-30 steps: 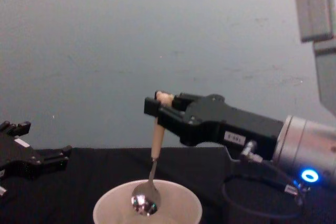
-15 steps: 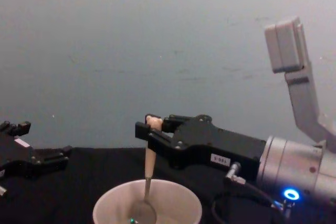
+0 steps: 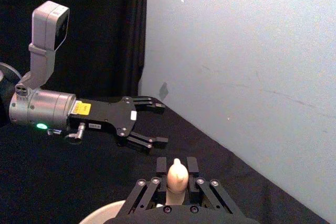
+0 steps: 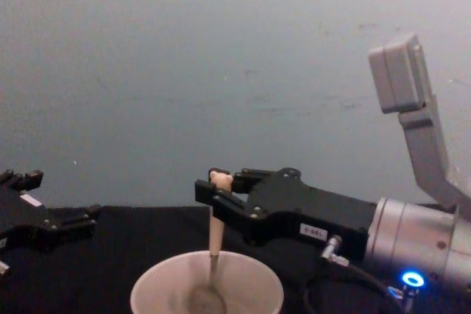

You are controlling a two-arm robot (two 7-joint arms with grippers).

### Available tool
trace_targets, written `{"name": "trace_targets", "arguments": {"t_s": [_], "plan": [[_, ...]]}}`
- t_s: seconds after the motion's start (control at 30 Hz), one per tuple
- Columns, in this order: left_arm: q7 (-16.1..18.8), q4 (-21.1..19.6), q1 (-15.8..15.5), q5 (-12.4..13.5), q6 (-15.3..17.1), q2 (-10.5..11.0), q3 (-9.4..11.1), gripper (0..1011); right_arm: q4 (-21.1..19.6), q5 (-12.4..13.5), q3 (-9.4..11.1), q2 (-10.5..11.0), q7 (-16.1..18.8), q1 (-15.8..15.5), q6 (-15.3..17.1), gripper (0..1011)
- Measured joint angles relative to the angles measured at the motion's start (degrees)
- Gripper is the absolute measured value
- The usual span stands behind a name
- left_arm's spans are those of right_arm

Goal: Pick up the stirring spoon with one hand, stir inside the cup, then place it back in its original position.

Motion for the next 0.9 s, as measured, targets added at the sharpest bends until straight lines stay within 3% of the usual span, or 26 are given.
{"name": "trace_targets", "arguments": {"t_s": [0.43,0.9], "plan": [[0.0,0.0,0.0,0.0,0.0,0.0,0.0,1001,-5.9,1.3,1.8,3.5,0.2,-3.8,1.1,214],[0.0,0.0,0.0,0.0,0.0,0.0,0.0,1001,-12.0,3.2,1.3,6.2,1.7,-7.2,2.4,215]]}}
